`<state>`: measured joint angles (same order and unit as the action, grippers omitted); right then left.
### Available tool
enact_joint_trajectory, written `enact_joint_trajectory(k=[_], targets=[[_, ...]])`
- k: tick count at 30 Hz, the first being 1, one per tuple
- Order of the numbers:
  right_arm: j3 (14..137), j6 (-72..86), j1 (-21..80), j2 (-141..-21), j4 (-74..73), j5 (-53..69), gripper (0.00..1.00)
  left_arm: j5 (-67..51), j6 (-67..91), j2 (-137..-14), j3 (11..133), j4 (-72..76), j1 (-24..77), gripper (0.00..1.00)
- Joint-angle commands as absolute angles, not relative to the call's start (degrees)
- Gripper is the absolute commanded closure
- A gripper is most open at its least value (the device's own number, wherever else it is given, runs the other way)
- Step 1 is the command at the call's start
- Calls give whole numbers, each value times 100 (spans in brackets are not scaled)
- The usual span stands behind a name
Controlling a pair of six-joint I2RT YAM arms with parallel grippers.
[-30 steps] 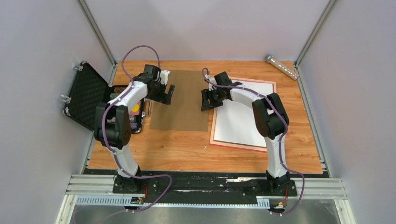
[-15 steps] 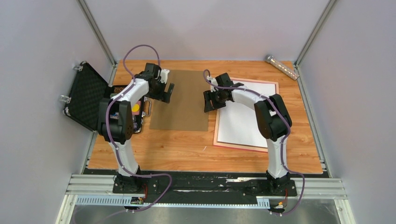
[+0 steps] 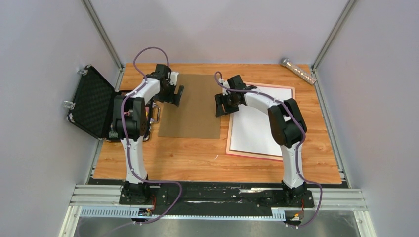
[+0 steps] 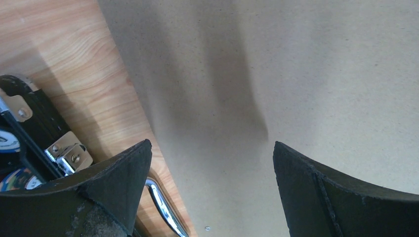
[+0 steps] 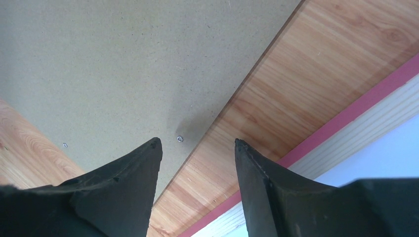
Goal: Put the photo into the frame
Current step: Move the photo frame to the center of the board, then turn over the photo frame item at the center of the board.
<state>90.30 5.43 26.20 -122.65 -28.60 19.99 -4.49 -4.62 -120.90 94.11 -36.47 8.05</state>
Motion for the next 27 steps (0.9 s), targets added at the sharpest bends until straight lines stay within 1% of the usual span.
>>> enact_joint_trajectory(k=[1, 6, 11, 27], targets=[[9167, 674, 2610, -12415, -2934, 2035, 41, -828, -213, -12352, 9815, -3900, 593, 0], [9196, 727, 2607, -12449, -2927, 2083, 41, -1169, -59, -12667, 10020, -4120, 489, 0], [9251, 825, 2578, -12491, -2940, 2123, 41, -1441, -33, -12734, 9961, -4162, 434, 0], [9483, 1239, 2558, -12897, -2984, 2848, 41, -2344, -59, -12307, 8941, -3936, 422, 1]])
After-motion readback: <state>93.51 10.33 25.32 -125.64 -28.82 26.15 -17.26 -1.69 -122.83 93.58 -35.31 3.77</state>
